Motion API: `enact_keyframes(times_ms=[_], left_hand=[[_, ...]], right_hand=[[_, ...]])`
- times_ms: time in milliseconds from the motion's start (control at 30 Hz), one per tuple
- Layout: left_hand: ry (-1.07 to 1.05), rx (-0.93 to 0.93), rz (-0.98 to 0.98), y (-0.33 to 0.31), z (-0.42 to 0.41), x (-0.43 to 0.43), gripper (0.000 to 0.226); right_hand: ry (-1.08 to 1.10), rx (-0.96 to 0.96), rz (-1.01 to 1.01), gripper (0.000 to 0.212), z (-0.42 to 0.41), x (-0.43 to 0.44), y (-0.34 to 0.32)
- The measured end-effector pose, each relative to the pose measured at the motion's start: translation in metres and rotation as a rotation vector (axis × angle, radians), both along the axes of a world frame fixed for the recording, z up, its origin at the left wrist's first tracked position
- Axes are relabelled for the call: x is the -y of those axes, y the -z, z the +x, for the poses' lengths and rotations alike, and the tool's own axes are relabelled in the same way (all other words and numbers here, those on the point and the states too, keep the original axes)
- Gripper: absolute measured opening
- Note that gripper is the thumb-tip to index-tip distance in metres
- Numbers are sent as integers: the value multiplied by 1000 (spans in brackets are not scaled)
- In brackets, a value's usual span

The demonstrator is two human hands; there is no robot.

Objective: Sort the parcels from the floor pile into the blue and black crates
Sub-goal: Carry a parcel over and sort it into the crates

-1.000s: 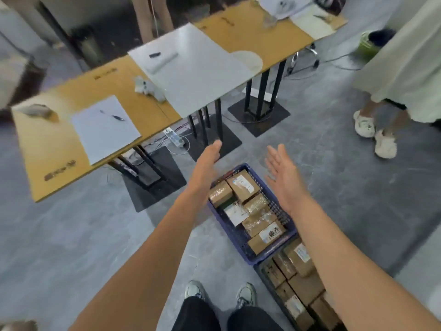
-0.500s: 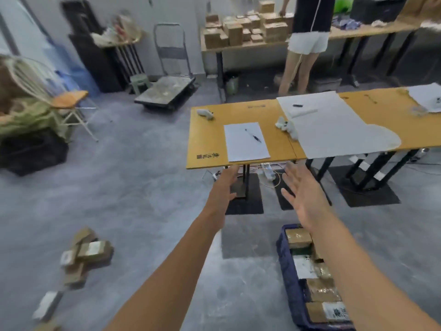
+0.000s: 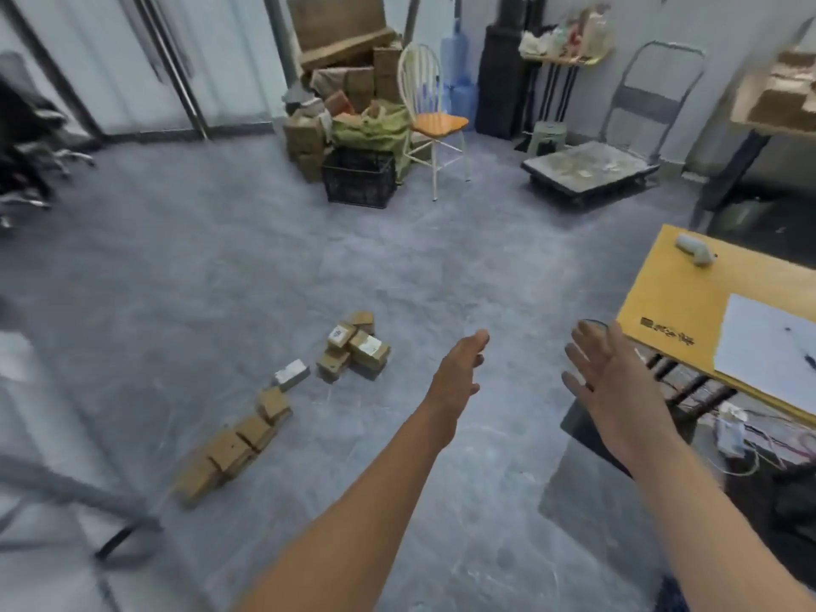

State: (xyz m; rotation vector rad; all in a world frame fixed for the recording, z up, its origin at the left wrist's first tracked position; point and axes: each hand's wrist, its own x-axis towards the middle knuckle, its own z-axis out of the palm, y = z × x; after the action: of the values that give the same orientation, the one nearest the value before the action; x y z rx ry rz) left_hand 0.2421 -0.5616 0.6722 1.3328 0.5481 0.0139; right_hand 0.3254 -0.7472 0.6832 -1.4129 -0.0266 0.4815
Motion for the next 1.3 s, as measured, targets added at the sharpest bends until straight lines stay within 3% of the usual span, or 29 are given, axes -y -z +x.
enact_keyframes(times_ms=[167, 333, 467, 500, 600, 667, 1000, 1300], left_hand=[[-207, -33, -16, 17, -47, -46, 47], [-373, -82, -27, 29, -81, -63, 60], [-470, -126, -43, 33, -94, -61, 53], [-492, -135, -43, 33, -96, -59, 53], [-560, -163, -47, 36, -98, -53, 52], [-593, -177, -51, 36, -99, -47, 52], [-733, -227, -43, 47, -124, -36, 54], [-787, -259, -76, 74, -162, -91, 54]], right_hand=[[-230, -44, 7, 72, -8, -64, 9], [-394, -77, 14, 72, -15, -108, 16], [-503, -86, 0, 116, -15, -124, 20], [-526, -92, -2, 116, -14, -126, 22], [-603, -147, 11, 76, -6, -129, 33], [-634, -172, -6, 64, -2, -129, 40], [-785, -234, -37, 62, -8, -140, 62], [-844, -244, -116, 64, -41, -204, 73]])
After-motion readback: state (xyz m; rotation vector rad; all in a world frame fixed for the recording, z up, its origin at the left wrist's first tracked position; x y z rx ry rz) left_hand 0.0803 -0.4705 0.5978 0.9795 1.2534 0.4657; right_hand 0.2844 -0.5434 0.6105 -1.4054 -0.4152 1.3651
